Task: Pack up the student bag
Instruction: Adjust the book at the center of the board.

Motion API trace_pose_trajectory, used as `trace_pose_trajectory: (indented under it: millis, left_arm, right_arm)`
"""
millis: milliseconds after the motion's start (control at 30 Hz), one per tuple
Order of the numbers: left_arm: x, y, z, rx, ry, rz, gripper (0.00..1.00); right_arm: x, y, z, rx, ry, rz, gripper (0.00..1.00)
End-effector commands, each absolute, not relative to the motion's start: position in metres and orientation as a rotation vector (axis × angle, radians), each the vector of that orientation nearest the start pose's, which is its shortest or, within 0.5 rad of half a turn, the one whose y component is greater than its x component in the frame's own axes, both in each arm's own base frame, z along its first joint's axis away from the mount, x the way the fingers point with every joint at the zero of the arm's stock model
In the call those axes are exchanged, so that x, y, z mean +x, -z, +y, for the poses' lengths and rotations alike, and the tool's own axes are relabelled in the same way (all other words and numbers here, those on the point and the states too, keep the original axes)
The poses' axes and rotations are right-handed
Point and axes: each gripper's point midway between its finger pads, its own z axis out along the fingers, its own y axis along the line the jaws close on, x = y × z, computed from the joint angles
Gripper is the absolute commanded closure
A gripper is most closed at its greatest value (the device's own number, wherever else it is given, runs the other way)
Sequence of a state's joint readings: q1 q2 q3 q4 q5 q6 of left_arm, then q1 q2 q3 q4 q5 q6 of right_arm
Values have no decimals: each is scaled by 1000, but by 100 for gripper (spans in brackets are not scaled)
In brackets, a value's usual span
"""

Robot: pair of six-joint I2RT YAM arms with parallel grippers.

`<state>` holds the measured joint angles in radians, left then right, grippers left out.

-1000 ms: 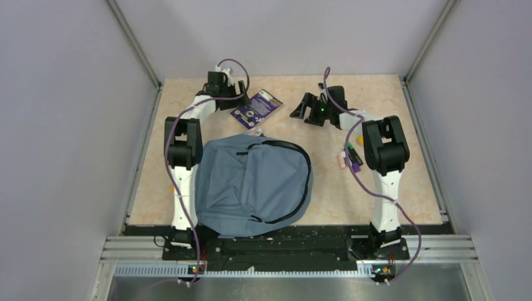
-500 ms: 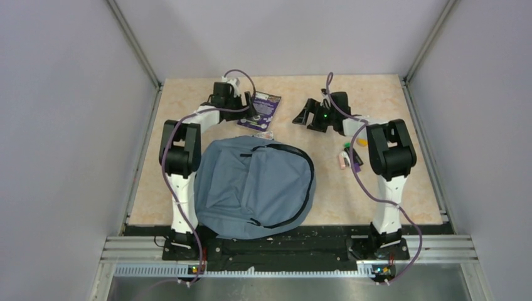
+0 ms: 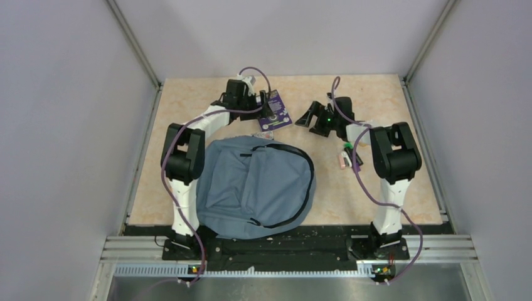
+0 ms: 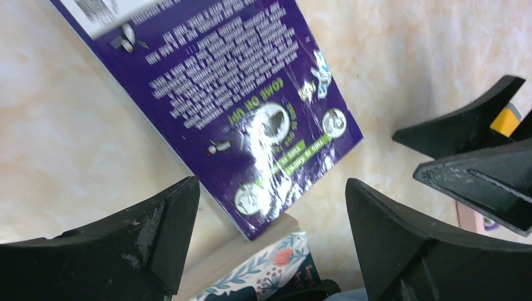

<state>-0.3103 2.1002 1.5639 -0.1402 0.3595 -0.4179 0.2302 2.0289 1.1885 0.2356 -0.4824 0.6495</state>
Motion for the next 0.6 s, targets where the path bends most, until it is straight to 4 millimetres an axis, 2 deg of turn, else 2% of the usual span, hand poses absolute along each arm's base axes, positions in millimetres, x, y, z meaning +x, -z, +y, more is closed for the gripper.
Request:
trace_pose_trajectory:
  millis: [0, 100, 233, 367, 500, 567]
  left_arm:
    - [537, -130, -228, 149, 644, 2196, 9]
    - [544, -115, -231, 165, 637, 2245, 9]
    - [541, -102, -236, 169, 674, 2274, 9]
    - [540, -95, -228, 140, 616, 2289, 9]
    - [538, -89, -212, 25, 530, 2317, 9]
    - [537, -87, -211, -15, 533, 2311, 9]
  right_arm:
    - [471, -74, 214, 243, -1054, 2197, 10]
    - [474, -75, 220, 260, -1110, 2176, 12]
    - [477, -72, 226, 267, -1145, 2169, 15]
    - [486, -72, 230, 242, -1139, 2161, 15]
    - [501, -63, 236, 147, -1069, 2201, 15]
    - [510, -62, 241, 90, -1032, 2223, 16]
